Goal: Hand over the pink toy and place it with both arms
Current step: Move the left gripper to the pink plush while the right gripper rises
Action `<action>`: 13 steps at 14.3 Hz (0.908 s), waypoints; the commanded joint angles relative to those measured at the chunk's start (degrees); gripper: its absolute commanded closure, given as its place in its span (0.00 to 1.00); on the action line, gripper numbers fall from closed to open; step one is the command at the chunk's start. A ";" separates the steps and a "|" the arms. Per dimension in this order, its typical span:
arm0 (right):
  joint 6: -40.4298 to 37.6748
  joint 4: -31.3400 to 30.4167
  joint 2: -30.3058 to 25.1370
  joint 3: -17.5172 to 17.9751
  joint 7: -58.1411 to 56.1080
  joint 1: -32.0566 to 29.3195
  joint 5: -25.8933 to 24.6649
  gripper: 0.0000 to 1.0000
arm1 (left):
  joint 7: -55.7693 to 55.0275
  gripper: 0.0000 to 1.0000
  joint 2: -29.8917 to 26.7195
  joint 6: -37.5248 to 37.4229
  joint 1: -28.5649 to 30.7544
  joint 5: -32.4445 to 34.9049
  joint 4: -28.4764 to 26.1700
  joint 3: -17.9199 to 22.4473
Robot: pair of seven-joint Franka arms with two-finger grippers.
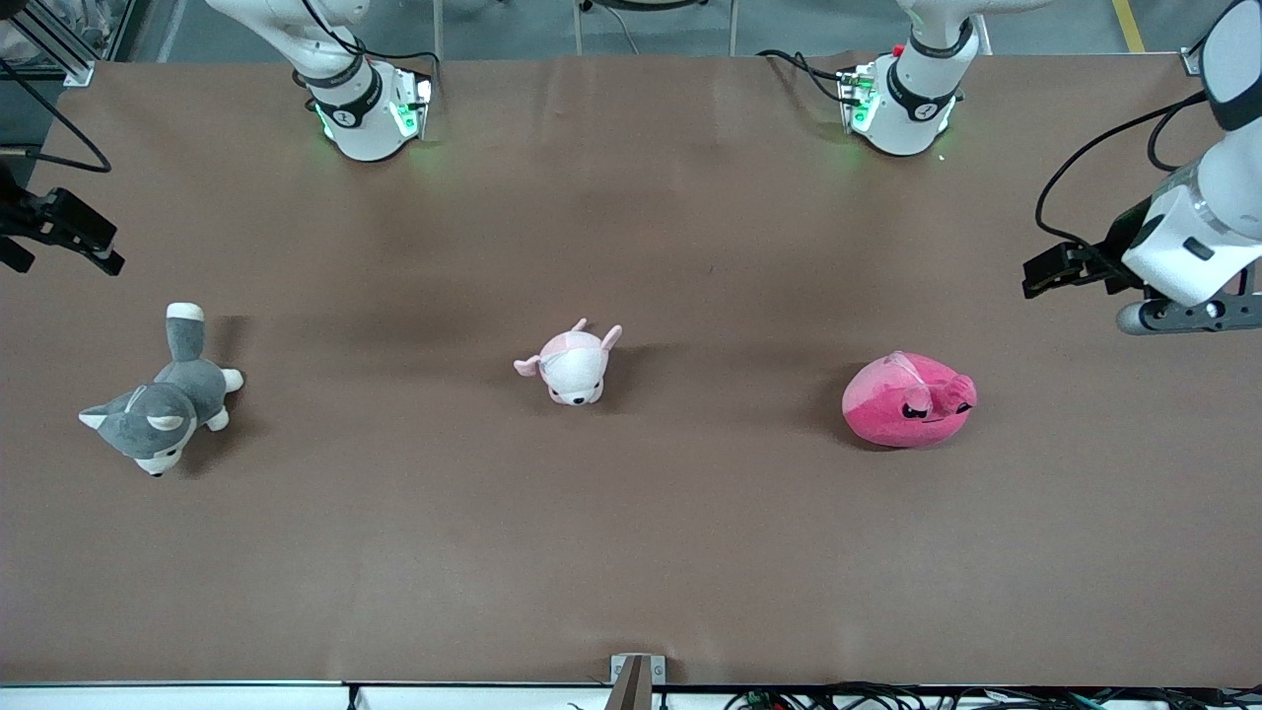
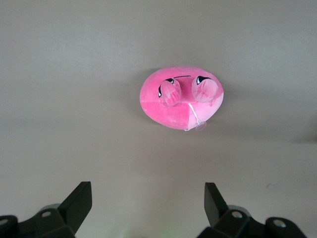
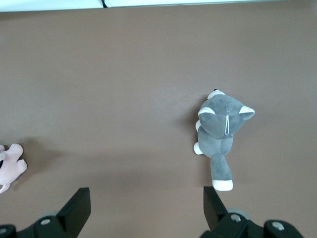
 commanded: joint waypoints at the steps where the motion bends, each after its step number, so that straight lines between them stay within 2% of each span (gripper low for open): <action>1: -0.29 0.40 1.14 -0.31 -0.06 0.58 0.69 0.00 | -0.40 0.00 0.62 2.80 0.36 -1.24 -2.61 -0.04; 6: -3.79 0.13 2.02 -0.13 0.02 0.59 0.51 0.00 | -2.16 0.01 0.36 11.58 0.27 -2.12 -10.25 -0.04; 10: -7.05 0.40 2.11 0.05 0.47 1.02 0.86 0.00 | -2.25 0.09 0.71 19.14 0.27 -5.46 -15.01 0.05; 11: -8.02 0.40 2.11 0.05 0.47 1.72 2.52 0.00 | -2.25 0.11 1.15 20.90 0.36 -5.46 -15.54 0.05; 13: -8.29 0.22 2.20 -0.22 0.47 1.55 10.84 0.00 | -2.16 0.18 2.99 23.45 0.88 -5.46 -15.89 0.05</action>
